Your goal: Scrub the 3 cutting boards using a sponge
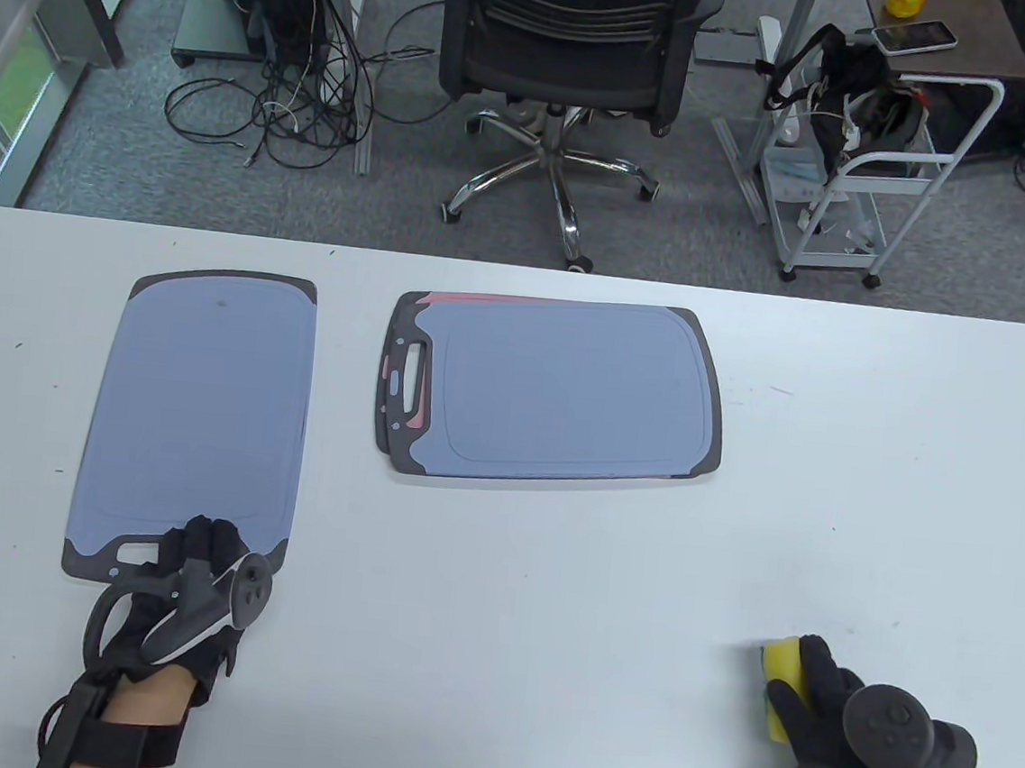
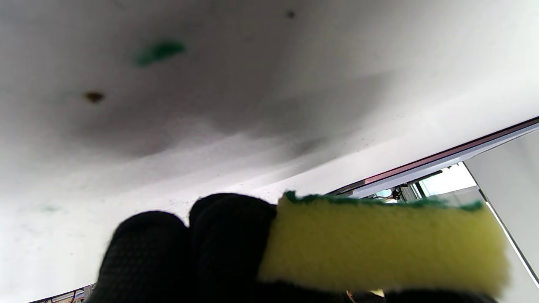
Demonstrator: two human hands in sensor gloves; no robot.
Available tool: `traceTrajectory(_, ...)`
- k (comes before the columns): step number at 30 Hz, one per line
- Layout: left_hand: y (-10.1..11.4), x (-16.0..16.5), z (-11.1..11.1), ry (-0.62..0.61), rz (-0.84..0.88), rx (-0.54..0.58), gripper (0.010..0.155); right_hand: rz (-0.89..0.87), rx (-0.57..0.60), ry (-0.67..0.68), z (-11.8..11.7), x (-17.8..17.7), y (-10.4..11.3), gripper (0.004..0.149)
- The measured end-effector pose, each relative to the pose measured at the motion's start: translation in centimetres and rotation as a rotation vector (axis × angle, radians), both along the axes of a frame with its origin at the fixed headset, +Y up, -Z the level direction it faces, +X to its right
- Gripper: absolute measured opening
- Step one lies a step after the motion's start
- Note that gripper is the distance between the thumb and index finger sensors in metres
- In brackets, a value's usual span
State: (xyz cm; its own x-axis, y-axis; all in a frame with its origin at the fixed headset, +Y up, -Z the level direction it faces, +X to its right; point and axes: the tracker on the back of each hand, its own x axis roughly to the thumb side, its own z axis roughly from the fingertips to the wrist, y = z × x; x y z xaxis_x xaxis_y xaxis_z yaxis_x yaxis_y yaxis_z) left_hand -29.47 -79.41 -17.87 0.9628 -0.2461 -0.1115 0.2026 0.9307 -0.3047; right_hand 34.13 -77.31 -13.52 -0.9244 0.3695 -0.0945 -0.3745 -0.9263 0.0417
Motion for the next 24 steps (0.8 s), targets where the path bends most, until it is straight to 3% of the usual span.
traceTrajectory(4, -0.2, -0.2, 0.6, 0.064, 0.029, -0.022, 0.077, 0.004, -0.015, 0.009, -0.1, -0.2, -0.3, 0.073)
traceTrajectory(7, 0.0, -0.2, 0.2, 0.065, 0.034, 0.021, 0.073, 0.006, -0.034, 0.025, -0.1, -0.5, -0.5, 0.073)
traceTrajectory(11, 0.1, -0.7, -0.3, -0.034, 0.024, 0.031, 0.066, 0.001, -0.017, 0.035, -0.1, -0.7, -0.3, 0.073)
traceTrajectory(15, -0.4, 0.5, -0.6, -0.204, -0.131, -0.009, 0.066, 0.018, -0.016, 0.036, 0.0, -0.8, -0.1, 0.073)
traceTrajectory(24, -1.0, 4.4, -0.2, -0.368, -0.371, 0.033, 0.070, 0.005, -0.010, 0.030, -0.1, -0.4, -0.1, 0.073)
